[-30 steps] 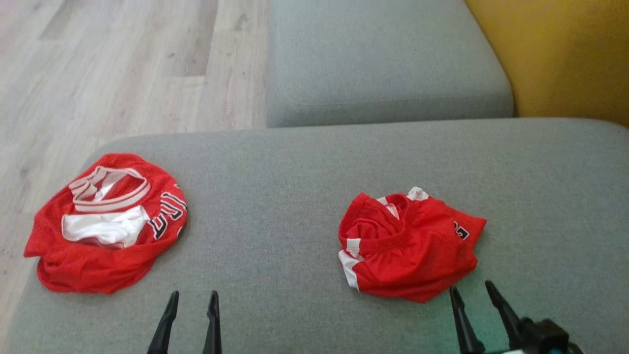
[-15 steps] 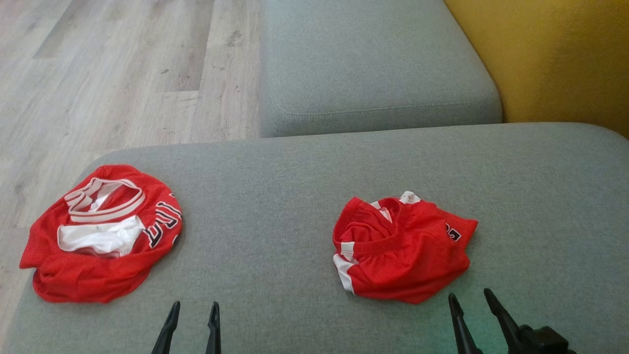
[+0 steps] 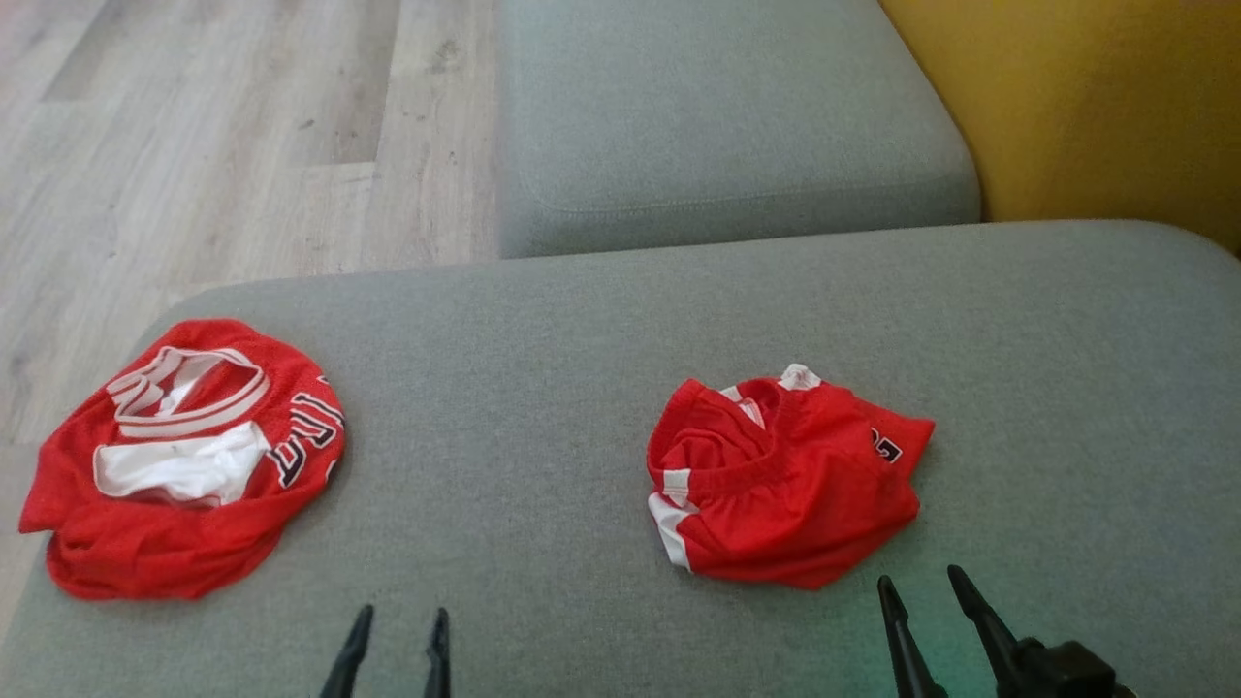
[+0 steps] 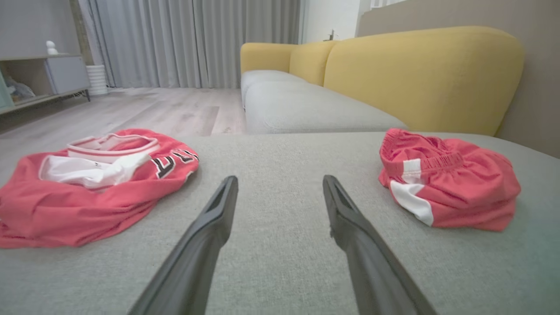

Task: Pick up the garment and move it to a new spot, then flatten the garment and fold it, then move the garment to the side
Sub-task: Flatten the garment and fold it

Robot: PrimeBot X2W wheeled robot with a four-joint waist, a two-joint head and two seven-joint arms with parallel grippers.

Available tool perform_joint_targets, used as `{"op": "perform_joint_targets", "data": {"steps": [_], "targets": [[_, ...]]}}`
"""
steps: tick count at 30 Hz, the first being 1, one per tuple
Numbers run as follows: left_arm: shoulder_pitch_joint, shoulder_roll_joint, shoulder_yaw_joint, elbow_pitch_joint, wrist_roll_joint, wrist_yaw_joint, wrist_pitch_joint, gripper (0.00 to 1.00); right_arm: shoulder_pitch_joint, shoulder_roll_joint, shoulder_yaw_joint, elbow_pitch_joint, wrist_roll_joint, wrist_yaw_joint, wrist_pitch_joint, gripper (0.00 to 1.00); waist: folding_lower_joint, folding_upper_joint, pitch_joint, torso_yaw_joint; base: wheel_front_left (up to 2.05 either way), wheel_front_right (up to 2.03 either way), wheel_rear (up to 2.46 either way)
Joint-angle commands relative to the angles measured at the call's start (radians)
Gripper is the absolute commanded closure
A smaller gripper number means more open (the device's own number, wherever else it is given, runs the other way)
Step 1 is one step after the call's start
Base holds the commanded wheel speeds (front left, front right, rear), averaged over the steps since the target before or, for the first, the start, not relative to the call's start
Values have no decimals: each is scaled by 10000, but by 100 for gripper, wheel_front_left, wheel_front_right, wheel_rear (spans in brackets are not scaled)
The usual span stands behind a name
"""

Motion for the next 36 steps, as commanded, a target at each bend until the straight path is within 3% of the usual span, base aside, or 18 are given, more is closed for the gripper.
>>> {"op": "perform_joint_targets", "data": {"steps": [1, 8, 15, 19, 26, 34, 35, 36], "targets": [[-863, -75, 75, -114, 196, -157, -95, 0, -499, -189, 207, -397, -49, 73, -65, 0, 0, -1, 149, -94, 0, 0, 0], [-2487, 74, -922, 503, 973, -682, -95, 0, -805, -202, 310, -531, -70, 73, -65, 0, 0, -1, 820, -431, 0, 0, 0], [-5105, 370, -3018, 1958, 1661, -922, -95, 0, -1297, -322, 548, -635, -110, 73, -65, 0, 0, -1, 1841, -931, 0, 0, 0], [-6478, 526, -4137, 3143, 1533, -933, -95, 0, -1698, -357, 702, -666, -105, 73, -65, 0, 0, -1, 2460, -1334, 0, 0, 0], [-7919, 806, -5039, 4764, 1289, -935, -95, 0, -2051, -319, 847, -644, -62, 73, -65, 0, 0, -1, 2916, -2002, 0, 0, 0], [-8520, 1377, -7098, 6076, -176, -936, -95, 0, -2109, -305, 847, -588, -29, 73, -65, 0, 0, -1, 2879, -2389, 0, 0, 0], [-8593, 1423, -7290, 6115, -388, -936, -95, 22, -2102, -302, 851, -574, -30, 73, -65, 0, 0, -1, 2853, -2407, 0, 0, 0], [-8651, 1464, -7497, 6102, -574, -937, -95, 59, -2091, -298, 854, -561, -33, 73, -65, 0, 0, -1, 2818, -2418, 0, 0, 0]]}}
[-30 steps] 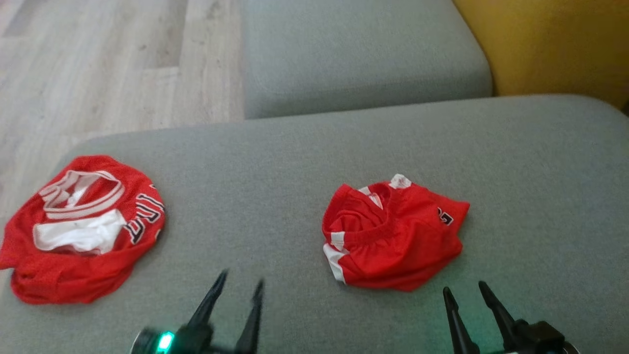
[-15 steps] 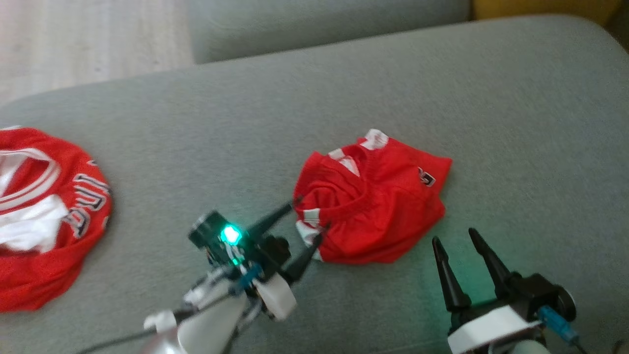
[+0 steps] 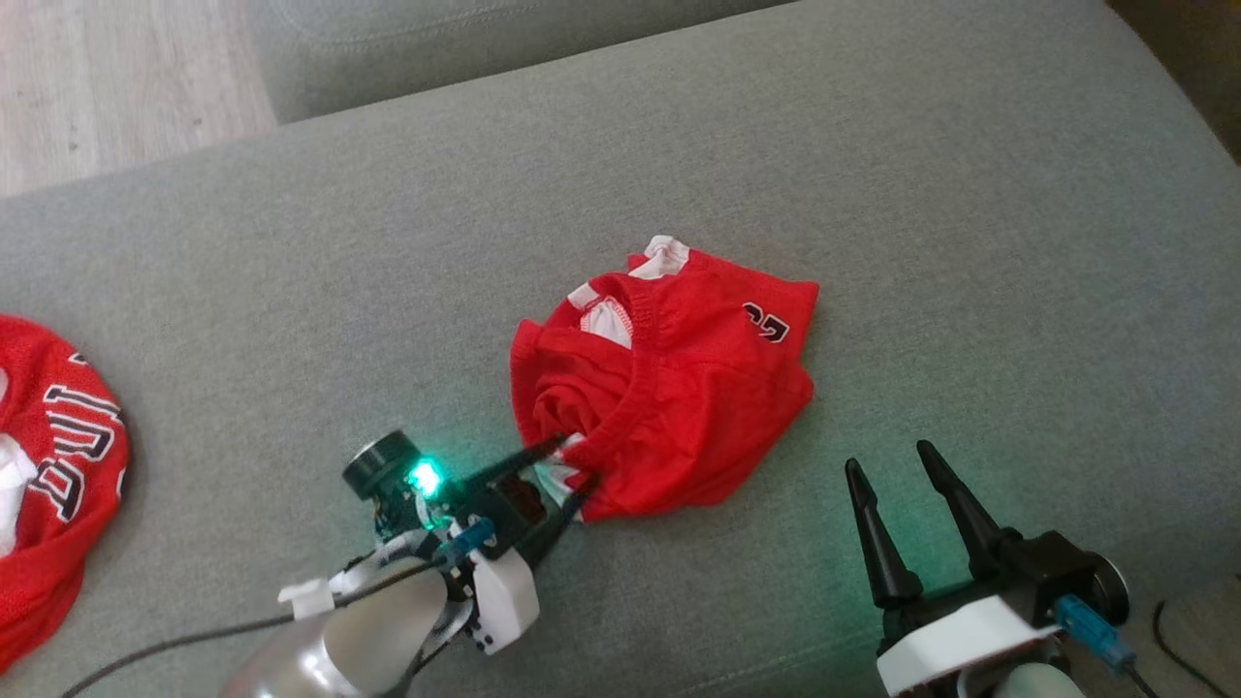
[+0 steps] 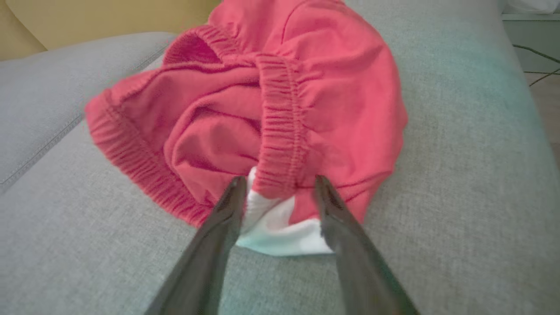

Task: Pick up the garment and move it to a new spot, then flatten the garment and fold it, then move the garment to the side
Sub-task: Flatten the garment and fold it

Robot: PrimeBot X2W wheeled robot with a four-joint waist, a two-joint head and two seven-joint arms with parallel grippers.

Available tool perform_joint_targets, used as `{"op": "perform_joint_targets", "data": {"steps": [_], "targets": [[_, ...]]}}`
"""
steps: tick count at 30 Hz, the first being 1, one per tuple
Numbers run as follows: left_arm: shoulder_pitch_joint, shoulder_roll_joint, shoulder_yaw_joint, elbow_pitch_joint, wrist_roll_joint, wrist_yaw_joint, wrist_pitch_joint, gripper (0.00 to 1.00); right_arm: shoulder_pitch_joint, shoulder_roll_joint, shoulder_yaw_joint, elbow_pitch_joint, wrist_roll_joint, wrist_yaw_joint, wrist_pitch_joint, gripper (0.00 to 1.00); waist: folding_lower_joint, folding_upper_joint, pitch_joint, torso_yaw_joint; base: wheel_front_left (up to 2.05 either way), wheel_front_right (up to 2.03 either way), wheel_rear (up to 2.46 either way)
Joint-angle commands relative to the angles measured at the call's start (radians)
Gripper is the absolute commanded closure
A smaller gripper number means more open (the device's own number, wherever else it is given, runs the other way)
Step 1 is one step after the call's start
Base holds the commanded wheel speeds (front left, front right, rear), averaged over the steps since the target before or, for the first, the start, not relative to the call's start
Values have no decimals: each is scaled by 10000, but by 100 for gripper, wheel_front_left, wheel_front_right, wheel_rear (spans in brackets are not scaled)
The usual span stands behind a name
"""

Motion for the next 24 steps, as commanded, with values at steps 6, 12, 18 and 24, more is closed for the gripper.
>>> {"op": "perform_joint_targets", "data": {"steps": [6, 12, 18, 24], "targets": [[-825, 237, -1314, -1229, -1738, 18, -65, 100, -128, -41, 216, -146, 20, 73, -65, 0, -1, 0, -408, 3, 0, 0, 0], [-2009, 76, -1615, -3779, -5426, 18, -65, 100, -7, 35, 267, -73, 9, 73, -65, 0, -1, 0, -871, -48, 0, 0, 0], [-4007, 246, -911, -3873, -7310, 18, 56, 100, 63, 117, 387, 4, 21, 73, -65, 0, -1, 0, -1254, -314, 0, 0, 0], [-5422, 315, -395, -2196, -7746, 335, 1256, 100, 162, 180, 369, 10, 54, 73, -65, 0, -1, 0, -1444, -557, 0, 0, 0]]}}
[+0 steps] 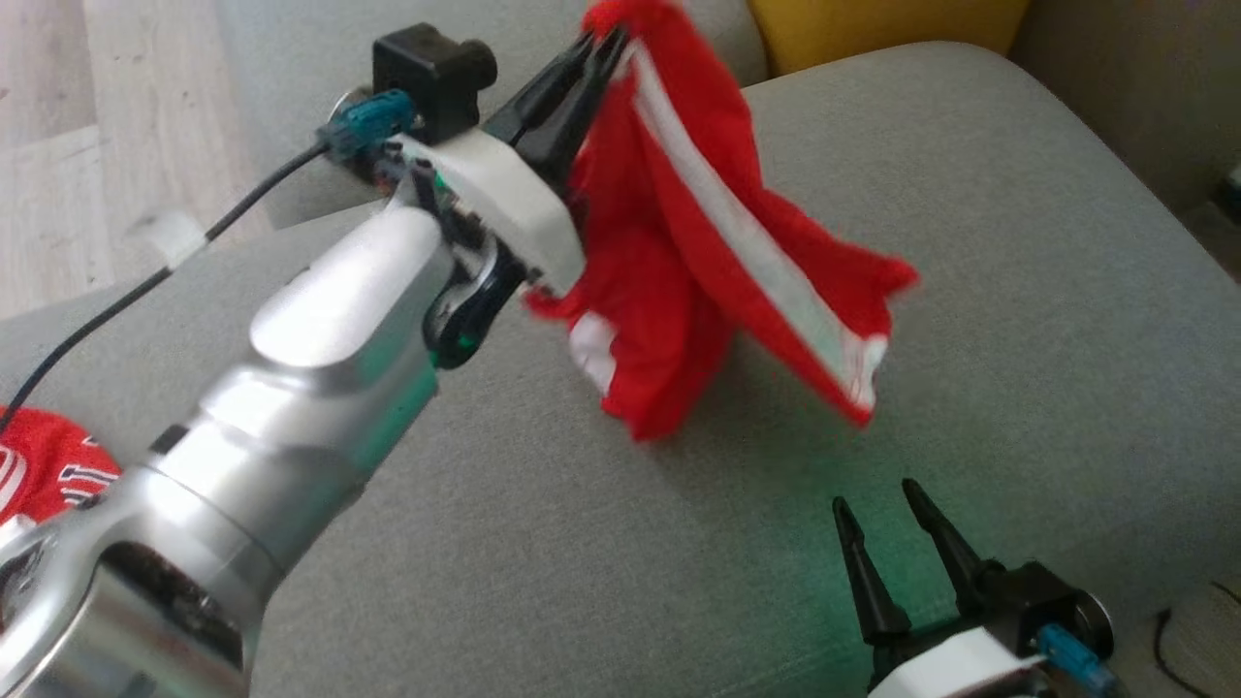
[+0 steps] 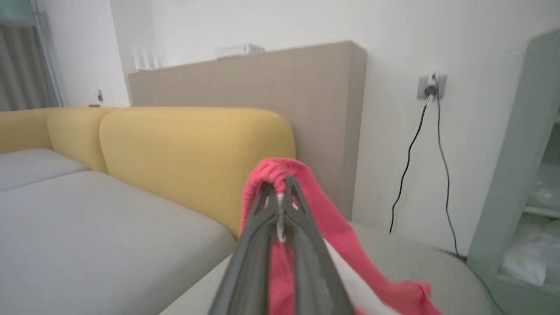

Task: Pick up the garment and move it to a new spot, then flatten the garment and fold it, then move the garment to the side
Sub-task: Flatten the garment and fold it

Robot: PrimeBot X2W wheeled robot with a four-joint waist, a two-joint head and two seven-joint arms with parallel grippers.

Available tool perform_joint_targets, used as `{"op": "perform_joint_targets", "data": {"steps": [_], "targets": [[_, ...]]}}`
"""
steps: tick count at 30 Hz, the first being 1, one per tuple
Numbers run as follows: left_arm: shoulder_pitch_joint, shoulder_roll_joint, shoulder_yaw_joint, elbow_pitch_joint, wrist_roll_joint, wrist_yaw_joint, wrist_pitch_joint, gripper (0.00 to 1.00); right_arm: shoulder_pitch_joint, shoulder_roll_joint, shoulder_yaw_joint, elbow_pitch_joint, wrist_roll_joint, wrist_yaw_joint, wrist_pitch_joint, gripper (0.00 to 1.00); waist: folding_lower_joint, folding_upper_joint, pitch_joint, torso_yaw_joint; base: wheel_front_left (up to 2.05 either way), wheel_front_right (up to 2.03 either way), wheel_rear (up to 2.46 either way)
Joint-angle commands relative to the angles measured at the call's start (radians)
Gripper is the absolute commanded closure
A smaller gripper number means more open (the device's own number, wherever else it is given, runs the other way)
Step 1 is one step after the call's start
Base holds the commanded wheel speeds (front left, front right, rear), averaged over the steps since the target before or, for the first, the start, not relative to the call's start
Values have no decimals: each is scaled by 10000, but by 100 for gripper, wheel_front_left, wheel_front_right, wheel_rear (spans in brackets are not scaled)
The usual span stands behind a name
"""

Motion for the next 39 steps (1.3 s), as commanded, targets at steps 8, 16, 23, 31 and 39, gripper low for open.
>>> {"op": "perform_joint_targets", "data": {"steps": [8, 16, 23, 31, 39], "targets": [[839, 733, -500, 705, -544, -193, 1316, 100, -212, 73, 112, -142, 400, 73, -65, 0, 1, 0, 472, 299, 0, 0, 0], [1101, 1305, -681, 180, -844, -257, 1073, 100, -1726, 81, -322, 698, 1333, 73, -65, 0, 1, 0, 1032, 1103, 0, 0, 0], [860, 1440, -895, -312, -948, -264, 1046, 100, -3943, -166, -979, 3383, -275, 73, -65, 0, 1, 0, 1376, 1806, 0, 0, 0], [521, 1385, -1044, -516, -1008, -265, 1069, 100, -5299, -21, -1183, 5508, -957, 73, -65, 0, 1, 0, 1652, 2057, 0, 0, 0], [322, 1468, -1191, -652, -1089, -266, 1086, 100, -5979, 44, -978, 6577, -692, 73, -65, 86, 1, 0, 1788, 2178, 0, 0, 0]]}}
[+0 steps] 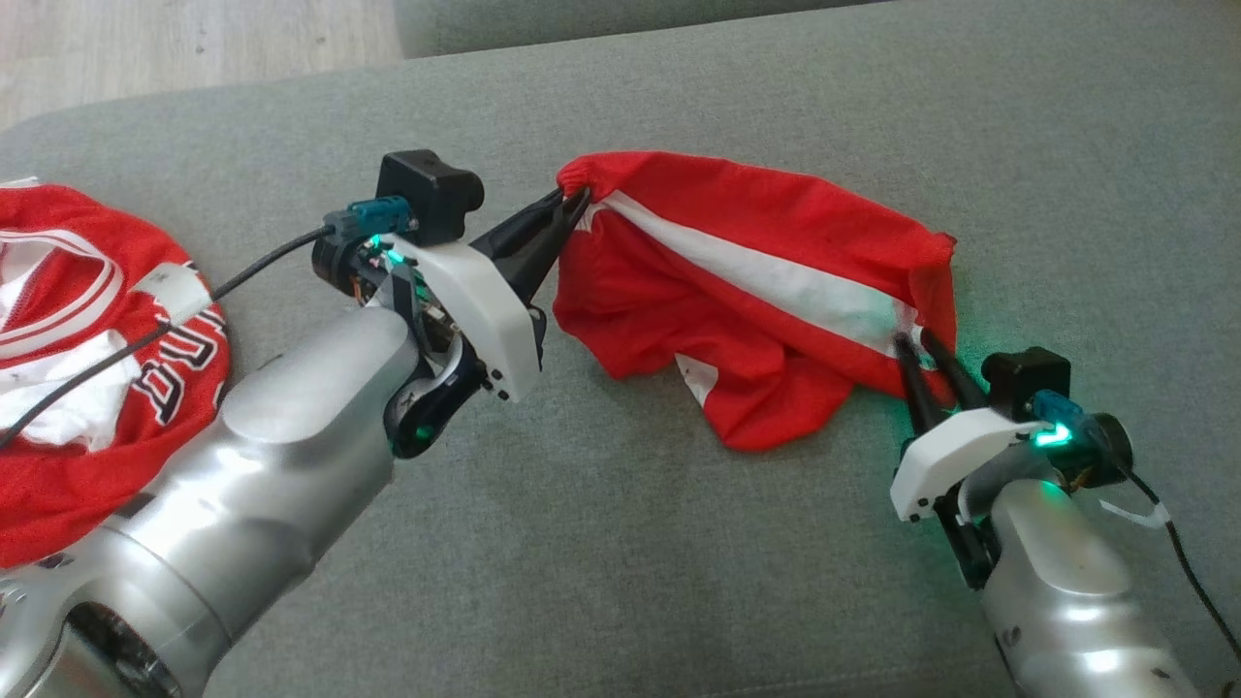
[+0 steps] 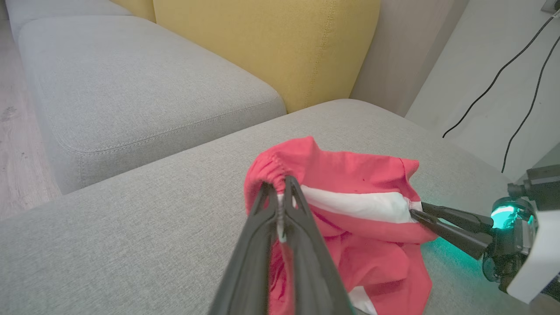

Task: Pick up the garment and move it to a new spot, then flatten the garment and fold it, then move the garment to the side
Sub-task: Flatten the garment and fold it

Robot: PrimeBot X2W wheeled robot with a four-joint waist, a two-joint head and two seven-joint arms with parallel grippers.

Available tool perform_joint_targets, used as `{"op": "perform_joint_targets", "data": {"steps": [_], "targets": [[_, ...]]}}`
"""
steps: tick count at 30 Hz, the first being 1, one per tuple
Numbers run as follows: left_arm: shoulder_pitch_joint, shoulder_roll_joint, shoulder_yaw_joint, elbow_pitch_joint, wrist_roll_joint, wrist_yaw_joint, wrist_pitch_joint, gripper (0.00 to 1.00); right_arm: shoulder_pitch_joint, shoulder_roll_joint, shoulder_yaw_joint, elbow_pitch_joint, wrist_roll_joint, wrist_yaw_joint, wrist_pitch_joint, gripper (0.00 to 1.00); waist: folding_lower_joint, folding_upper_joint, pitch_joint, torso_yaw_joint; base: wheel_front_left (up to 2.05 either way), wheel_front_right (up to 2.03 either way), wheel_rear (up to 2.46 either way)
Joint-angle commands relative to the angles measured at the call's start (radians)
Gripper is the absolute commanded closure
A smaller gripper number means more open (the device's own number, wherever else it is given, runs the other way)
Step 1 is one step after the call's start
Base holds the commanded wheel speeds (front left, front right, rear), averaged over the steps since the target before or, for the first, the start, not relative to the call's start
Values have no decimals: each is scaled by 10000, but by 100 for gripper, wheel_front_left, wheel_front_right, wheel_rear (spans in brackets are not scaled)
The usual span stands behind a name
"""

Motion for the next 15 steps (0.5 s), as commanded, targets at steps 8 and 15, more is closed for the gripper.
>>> {"op": "perform_joint_targets", "data": {"steps": [8, 15], "targets": [[-947, 360, 97, -247, 123, 16, -670, 100, -725, -92, 435, -660, 595, 73, -65, 100, -2, 0, -280, 49, 0, 0, 0], [-2614, 305, 216, -211, 579, 16, -1400, 100, -2605, -885, 140, -2058, 1227, 73, -65, 100, -2, 0, 324, 79, 0, 0, 0]]}}
